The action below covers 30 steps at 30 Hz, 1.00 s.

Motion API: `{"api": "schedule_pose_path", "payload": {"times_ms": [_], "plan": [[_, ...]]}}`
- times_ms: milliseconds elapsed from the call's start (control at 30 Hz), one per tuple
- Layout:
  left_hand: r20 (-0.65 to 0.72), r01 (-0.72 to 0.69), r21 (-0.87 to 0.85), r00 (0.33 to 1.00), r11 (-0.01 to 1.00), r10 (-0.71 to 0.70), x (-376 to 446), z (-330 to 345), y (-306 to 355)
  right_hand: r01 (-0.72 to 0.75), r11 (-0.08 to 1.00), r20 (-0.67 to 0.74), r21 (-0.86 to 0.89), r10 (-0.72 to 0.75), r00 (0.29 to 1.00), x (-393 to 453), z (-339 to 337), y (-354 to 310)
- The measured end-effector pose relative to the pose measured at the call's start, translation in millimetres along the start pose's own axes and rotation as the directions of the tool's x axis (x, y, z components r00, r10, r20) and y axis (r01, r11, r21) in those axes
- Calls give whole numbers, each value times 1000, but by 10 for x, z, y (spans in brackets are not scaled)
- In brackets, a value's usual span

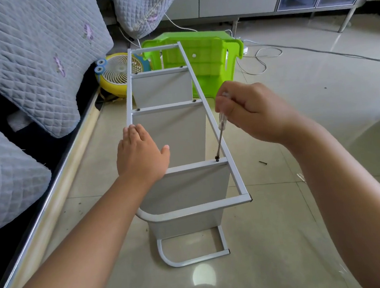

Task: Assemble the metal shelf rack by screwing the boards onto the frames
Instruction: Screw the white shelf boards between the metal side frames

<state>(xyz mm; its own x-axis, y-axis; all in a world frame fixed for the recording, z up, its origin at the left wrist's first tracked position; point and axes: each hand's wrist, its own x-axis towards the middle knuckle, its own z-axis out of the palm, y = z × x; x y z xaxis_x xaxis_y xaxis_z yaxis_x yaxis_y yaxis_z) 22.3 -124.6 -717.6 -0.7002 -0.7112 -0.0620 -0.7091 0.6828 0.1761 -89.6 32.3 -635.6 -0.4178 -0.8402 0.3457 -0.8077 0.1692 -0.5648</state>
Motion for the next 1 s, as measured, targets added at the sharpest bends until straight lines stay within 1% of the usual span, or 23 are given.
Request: {"api": "schedule_pose_path", "payload": {"times_ms": [67,133,200,267,333,400,467,533,600,700,767,867,933,1000], "plan": [[0,8,4,1000,1000,-8,1,3,4,-17,1000,63,-6,17,998,3,-51,-49],[0,13,8,1000,1000,-13,9,5,6,-36,998,131,-50,42,990,13,-100,-96],[-2,20,11,1000,1000,-20,18,7,7,-40,989,201,-139,68,977,30,-140,-147],[-2,27,10,1000,1000,-27,18,5,14,-26,970,230,-241,83,970,45,-166,-197],[2,32,11,999,999,-32,10,2,19,-30,937,215,-347,110,970,60,-183,-230],[5,33,14,999,999,-33,2,-3,21,-56,887,171,-458,150,974,77,-190,-260],[9,34,15,999,999,-34,-5,-7,23,-101,856,113,-508,182,977,87,-165,-264],[10,33,19,999,999,-33,-7,-9,25,-131,858,59,-497,184,981,82,-109,-239],[7,30,23,1000,999,-30,-4,-16,28,-105,879,41,-465,140,989,75,-63,-218],[5,28,19,1000,999,-28,-8,-21,27,-64,892,109,-447,126,986,58,-89,-221],[1,28,14,1000,1000,-28,-9,-22,24,-72,896,166,-439,159,973,38,-152,-236],[4,30,7,1000,1000,-30,-12,-15,16,-92,920,268,-381,205,941,-11,-236,-292],[7,28,3,1000,1000,-28,-6,-7,13,-65,911,314,-408,207,926,-28,-262,-333],[8,31,0,999,1000,-31,-2,-2,16,-49,888,305,-458,209,929,-12,-280,-364]]}}
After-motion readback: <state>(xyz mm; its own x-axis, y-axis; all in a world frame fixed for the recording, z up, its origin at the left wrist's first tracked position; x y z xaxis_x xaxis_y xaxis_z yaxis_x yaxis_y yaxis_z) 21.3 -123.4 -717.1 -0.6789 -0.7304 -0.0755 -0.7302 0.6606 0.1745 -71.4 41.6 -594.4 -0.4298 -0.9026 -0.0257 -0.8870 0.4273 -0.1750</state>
